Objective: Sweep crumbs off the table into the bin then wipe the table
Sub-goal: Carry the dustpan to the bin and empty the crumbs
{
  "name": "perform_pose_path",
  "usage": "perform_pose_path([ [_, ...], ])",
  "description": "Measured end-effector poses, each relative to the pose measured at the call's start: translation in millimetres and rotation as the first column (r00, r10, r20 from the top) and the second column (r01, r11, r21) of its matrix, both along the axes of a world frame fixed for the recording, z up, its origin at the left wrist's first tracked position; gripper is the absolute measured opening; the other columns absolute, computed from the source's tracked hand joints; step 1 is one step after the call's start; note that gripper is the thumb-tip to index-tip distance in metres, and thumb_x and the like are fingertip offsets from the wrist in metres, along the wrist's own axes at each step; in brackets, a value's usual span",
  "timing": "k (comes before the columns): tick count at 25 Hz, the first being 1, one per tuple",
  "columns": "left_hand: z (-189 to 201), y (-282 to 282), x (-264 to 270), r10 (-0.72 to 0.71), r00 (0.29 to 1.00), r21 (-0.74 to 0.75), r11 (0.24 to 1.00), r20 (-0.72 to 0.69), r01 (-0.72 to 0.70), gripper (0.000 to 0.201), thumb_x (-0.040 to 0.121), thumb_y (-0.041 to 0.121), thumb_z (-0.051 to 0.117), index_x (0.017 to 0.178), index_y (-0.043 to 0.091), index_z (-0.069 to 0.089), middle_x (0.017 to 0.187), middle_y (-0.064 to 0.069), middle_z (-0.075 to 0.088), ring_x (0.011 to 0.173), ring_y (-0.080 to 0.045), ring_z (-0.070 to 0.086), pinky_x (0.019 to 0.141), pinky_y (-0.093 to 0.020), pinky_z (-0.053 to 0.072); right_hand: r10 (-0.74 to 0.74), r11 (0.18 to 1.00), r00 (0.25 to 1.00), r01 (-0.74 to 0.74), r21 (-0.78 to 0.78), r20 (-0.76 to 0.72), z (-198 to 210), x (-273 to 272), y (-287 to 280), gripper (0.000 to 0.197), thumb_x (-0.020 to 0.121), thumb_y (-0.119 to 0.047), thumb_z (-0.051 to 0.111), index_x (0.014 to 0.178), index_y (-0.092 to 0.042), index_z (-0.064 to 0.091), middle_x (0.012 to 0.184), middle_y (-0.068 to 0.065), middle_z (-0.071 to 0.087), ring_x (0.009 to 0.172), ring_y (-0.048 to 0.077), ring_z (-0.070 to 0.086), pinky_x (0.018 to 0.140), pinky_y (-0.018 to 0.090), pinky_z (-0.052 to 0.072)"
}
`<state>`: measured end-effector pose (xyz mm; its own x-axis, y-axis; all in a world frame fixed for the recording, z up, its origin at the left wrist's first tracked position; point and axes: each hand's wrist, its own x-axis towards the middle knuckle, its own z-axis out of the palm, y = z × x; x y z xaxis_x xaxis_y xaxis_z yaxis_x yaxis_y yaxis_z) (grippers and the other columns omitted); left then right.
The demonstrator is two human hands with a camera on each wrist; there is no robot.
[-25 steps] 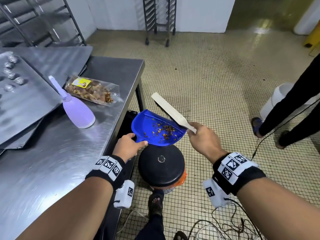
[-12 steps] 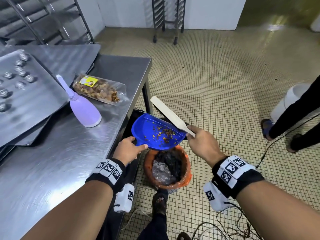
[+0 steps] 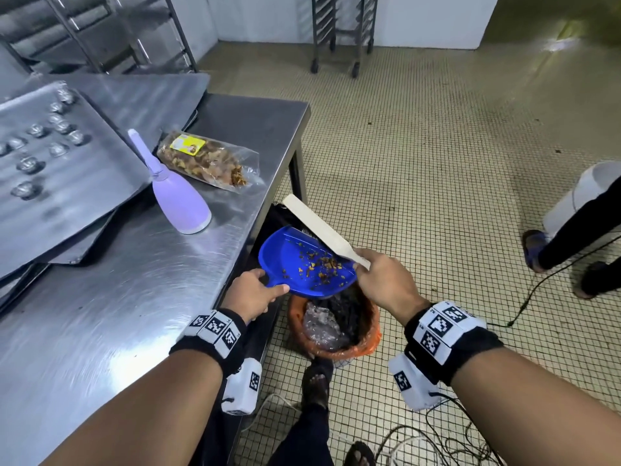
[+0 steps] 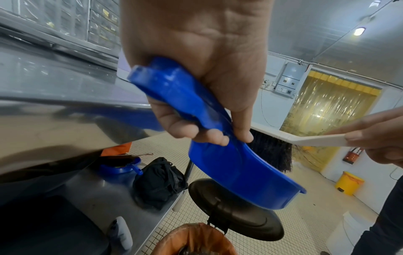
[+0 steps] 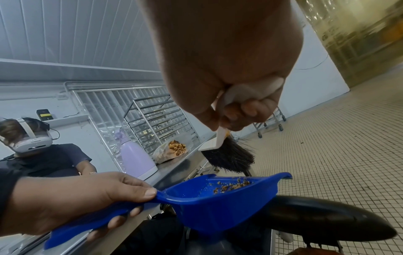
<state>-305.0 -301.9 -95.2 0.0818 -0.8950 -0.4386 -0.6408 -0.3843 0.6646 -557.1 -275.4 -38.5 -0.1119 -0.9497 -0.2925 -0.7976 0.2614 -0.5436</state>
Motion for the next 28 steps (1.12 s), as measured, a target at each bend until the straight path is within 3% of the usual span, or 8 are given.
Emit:
perform_pose_path([
  [2,0.6,5.3,0.1,0.000,1.000,-0.003,1.000,0.022,0.000,0.060,0.080,0.037,0.076,0.131,0.015,0.054,0.068,-0.002,0.067,0.045,-0.015,0.054,0.035,-0.018,0.035,0.016,1.000,1.000,-0.016,0.017,0.006,-2.3,5.9,2.1,0.038,0.099,-0.037,0.044,0.136,-0.032,0.049,0.107,-0.001,0.069,0.074,0.014,0.059,0.058,0.023,0.046],
  [3,0.6,8.8,0.1,-0.001,1.000,-0.001,1.000,0.023,0.001,0.060,0.081,0.036,0.076,0.132,0.014,0.053,0.070,-0.002,0.067,0.047,-0.015,0.054,0.035,-0.018,0.035,0.018,1.000,1.000,-0.018,0.016,0.013,-5.1,8.8,3.8,0.038,0.098,-0.037,0.044,0.136,-0.033,0.049,0.108,0.000,0.070,0.077,0.016,0.060,0.063,0.025,0.048],
  [9,-18.9,30.2,9.0,-0.010,0.999,0.035,0.999,0.036,0.008,0.029,0.081,0.035,0.076,0.097,0.031,0.053,0.071,-0.005,0.070,0.050,-0.019,0.056,0.038,-0.019,0.038,0.033,0.998,0.996,-0.037,0.042,0.084,-39.9,22.2,14.3,0.039,0.095,-0.033,0.049,0.134,-0.034,0.053,0.109,-0.002,0.068,0.088,0.020,0.062,0.074,0.030,0.047],
  [11,-33.5,34.9,13.0,-0.006,0.999,0.068,0.998,0.036,0.004,0.029,0.079,0.036,0.077,0.099,0.028,0.058,0.069,-0.003,0.069,0.048,-0.019,0.056,0.040,-0.019,0.037,0.035,0.996,0.996,-0.041,0.081,0.081,-56.4,25.6,18.1,0.040,0.094,-0.037,0.050,0.134,-0.037,0.052,0.113,-0.004,0.067,0.090,0.018,0.060,0.083,0.034,0.049],
  [14,-56.9,37.2,14.5,-0.015,0.998,0.110,0.994,0.067,0.007,0.040,0.074,0.042,0.079,0.106,0.023,0.064,0.071,0.001,0.068,0.058,-0.022,0.062,0.052,-0.024,0.043,0.026,0.986,0.993,-0.045,0.158,0.118,-83.0,30.1,24.1,0.039,0.095,-0.039,0.050,0.134,-0.036,0.053,0.115,-0.002,0.067,0.081,0.014,0.059,0.072,0.026,0.045],
  [19,-90.9,31.0,1.8,-0.045,0.995,0.160,0.987,0.085,0.030,0.038,0.076,0.042,0.078,0.104,0.021,0.064,0.078,-0.003,0.070,0.069,-0.027,0.064,0.064,-0.032,0.050,0.001,0.971,0.984,-0.044,0.235,0.180,-129.9,33.4,32.9,0.035,0.096,-0.040,0.046,0.129,-0.035,0.058,0.113,0.002,0.069,0.095,0.023,0.066,0.082,0.034,0.054],
  [23,-109.3,21.0,-8.5,-0.077,0.985,0.165,0.985,0.152,0.052,0.034,0.073,0.045,0.078,0.093,0.022,0.064,0.084,0.000,0.071,0.082,-0.025,0.069,0.078,-0.036,0.057,0.078,0.968,0.996,-0.088,0.233,0.052,-160.1,24.1,42.9,0.036,0.098,-0.042,0.042,0.131,-0.039,0.055,0.116,0.006,0.067,0.103,0.027,0.063,0.082,0.033,0.051],
  [28,-132.4,15.8,-11.9,-0.202,0.967,0.226,0.960,0.156,0.164,0.039,0.077,0.036,0.078,0.109,0.015,0.067,0.085,0.006,0.068,0.087,-0.017,0.066,0.085,-0.031,0.053,0.073,0.961,0.993,-0.045,0.273,-0.094,-200.7,3.0,40.5,0.038,0.100,-0.043,0.036,0.136,-0.039,0.049,0.116,0.011,0.065,0.102,0.031,0.062,0.083,0.036,0.050],
])
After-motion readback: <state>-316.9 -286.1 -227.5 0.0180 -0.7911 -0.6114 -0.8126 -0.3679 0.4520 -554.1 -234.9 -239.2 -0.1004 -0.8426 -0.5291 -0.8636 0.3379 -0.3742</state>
